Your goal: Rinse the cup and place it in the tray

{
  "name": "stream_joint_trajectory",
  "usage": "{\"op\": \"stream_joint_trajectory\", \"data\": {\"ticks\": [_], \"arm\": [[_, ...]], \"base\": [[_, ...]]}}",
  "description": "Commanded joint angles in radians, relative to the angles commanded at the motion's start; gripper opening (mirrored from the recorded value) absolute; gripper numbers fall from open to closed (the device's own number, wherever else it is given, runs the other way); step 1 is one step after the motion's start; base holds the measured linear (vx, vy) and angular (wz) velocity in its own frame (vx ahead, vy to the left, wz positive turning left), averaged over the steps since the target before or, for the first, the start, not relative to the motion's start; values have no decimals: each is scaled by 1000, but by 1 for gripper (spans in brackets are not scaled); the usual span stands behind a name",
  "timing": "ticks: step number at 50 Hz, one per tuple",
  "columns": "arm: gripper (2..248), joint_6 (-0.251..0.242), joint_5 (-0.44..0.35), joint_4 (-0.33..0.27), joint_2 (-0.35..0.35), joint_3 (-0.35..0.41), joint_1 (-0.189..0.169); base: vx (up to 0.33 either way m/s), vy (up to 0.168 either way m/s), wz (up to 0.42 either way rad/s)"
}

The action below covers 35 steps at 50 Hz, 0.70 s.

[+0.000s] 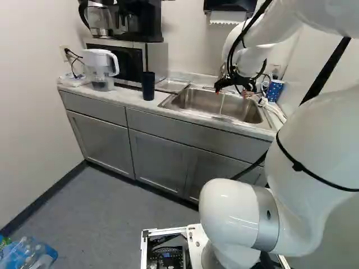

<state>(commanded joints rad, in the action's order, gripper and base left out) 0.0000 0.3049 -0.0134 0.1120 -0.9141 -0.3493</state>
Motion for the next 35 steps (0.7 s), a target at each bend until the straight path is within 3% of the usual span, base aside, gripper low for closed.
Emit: {"op": "stream_joint_trajectory", "data": {"ticks": [13,35], "arm": [[247,0,0,0,5,5,10],[247,0,0,0,26,24,83]], "base": [[0,0,0],[0,0,0]]}}
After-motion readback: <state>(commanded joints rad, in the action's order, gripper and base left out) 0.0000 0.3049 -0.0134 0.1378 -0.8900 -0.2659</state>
